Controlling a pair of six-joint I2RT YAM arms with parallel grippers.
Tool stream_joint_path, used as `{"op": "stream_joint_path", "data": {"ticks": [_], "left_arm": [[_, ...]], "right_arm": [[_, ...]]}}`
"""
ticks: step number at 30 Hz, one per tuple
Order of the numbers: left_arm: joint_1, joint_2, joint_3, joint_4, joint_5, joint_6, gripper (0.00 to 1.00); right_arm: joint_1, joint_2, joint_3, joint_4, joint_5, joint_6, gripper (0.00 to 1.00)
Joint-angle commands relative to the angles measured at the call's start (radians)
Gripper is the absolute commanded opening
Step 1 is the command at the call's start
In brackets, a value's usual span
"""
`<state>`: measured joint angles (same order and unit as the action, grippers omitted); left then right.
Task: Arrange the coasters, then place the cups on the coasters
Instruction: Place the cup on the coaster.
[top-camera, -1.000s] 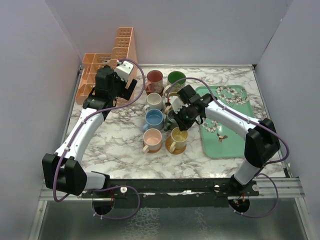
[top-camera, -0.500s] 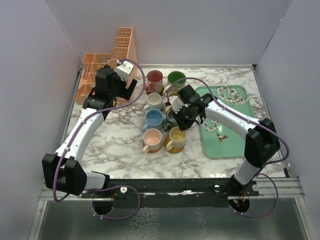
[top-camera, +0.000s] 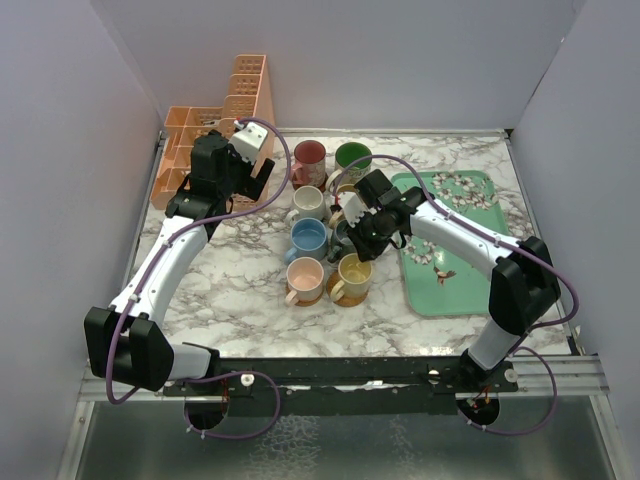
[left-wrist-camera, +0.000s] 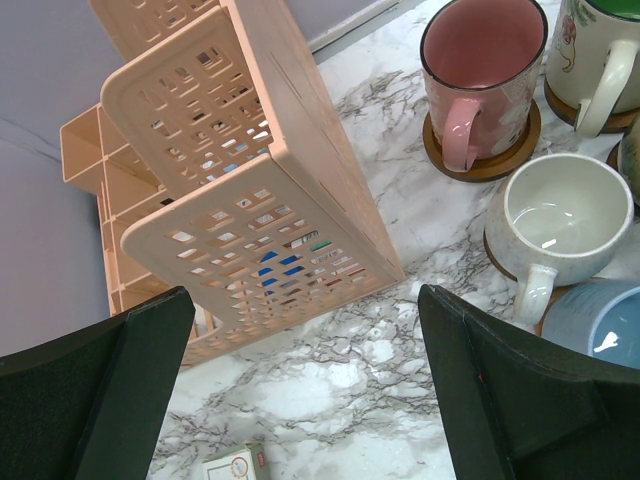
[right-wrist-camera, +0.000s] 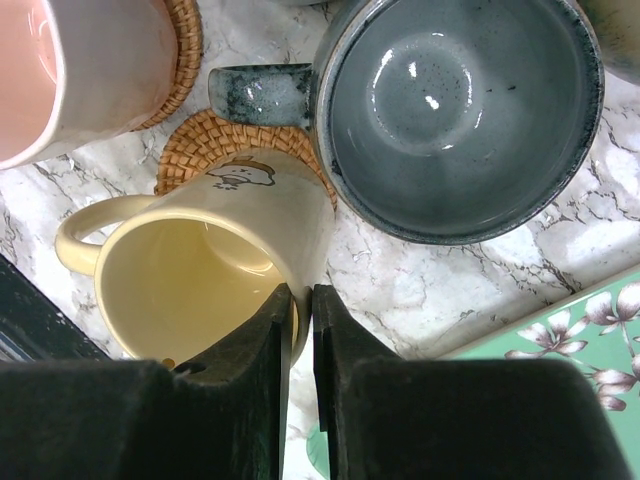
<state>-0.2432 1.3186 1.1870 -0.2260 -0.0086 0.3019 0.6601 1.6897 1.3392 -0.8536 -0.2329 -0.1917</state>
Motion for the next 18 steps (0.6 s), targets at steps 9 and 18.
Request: {"op": "stream_joint_path", "data": {"ticks": [9,18], "left_arm": [[0.004,-0.020,-0.009,0.004,0.021,0.007,0.99],[0.004,-0.020,-0.005,0.002,0.023,0.007,0.99]], "right_arm": [[0.007,0.006,0.023,-0.030,-0.005,-0.077,0.16],[0.007,0.010,0.028,-0.060,0.009,-0.102,0.16]]}}
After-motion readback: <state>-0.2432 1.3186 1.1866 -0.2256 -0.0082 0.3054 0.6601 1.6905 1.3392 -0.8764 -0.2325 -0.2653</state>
